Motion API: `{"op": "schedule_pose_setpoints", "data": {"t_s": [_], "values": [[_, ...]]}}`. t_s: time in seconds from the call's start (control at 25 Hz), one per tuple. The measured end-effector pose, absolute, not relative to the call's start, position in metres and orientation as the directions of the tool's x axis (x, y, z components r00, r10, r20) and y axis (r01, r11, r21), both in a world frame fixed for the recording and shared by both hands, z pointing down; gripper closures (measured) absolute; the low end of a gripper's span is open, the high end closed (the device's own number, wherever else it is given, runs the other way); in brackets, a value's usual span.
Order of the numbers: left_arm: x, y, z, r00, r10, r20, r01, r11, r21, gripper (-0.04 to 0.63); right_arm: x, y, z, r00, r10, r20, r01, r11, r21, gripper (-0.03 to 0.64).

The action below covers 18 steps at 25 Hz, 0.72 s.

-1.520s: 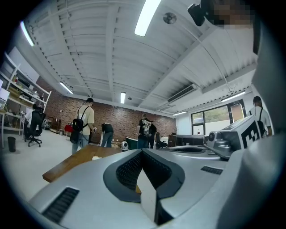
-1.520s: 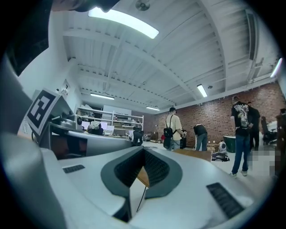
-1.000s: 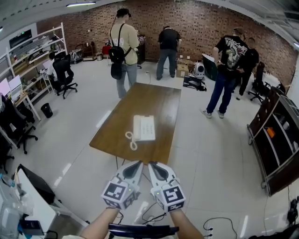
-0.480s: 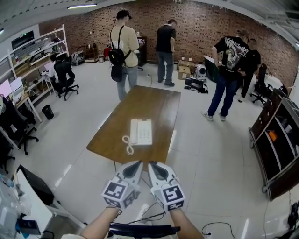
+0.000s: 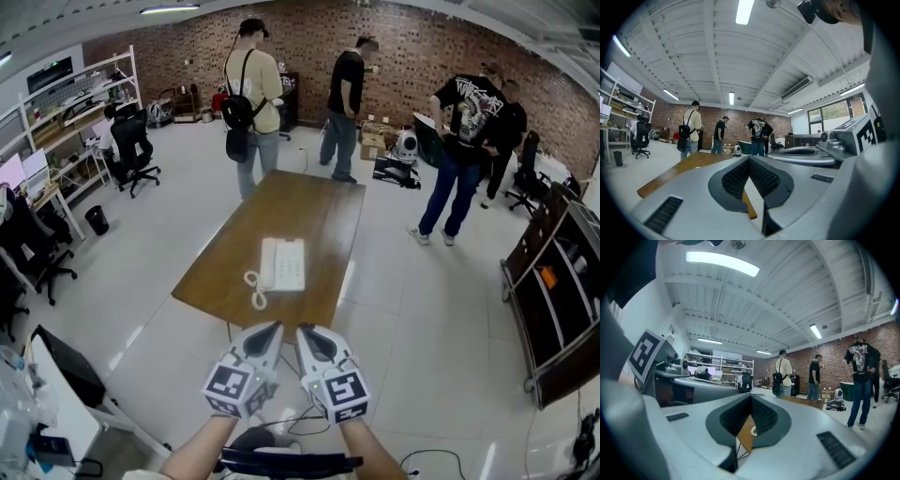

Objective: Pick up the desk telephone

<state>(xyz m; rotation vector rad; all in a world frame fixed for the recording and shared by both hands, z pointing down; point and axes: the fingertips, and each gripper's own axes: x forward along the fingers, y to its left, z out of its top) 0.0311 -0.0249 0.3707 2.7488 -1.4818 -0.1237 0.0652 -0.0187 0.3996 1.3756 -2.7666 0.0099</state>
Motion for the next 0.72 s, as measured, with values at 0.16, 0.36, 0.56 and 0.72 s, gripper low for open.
{"op": "schedule_pose_setpoints", "data": {"t_s": [0.16,0.36,0.56,0.72], "values": [[0.03,-0.034,0.377,0.55,-0.833,-0.059,-0.831,-0.553,0.063,0.594,0.068,-0.027,0.402,-0.593,-0.803,0.056,-0.803,0.595,0.023,0.615],[0.03,-0.054,0.384,0.556,-0.829,-0.056,-0.826,-0.559,0.078,0.594,0.073,-0.048,0.408,-0.577,-0.814,0.067,-0.814,0.58,0.029,0.615],[0.026,-0.084,0.387,0.556,-0.829,-0.059,-0.824,-0.56,0.089,0.594,0.07,-0.076,0.413,-0.573,-0.815,0.082,-0.816,0.577,0.026,0.615],[0.022,-0.109,0.393,0.56,-0.827,-0.048,-0.821,-0.562,0.099,0.594,0.065,-0.099,0.419,-0.571,-0.815,0.102,-0.818,0.575,0.022,0.615]]}}
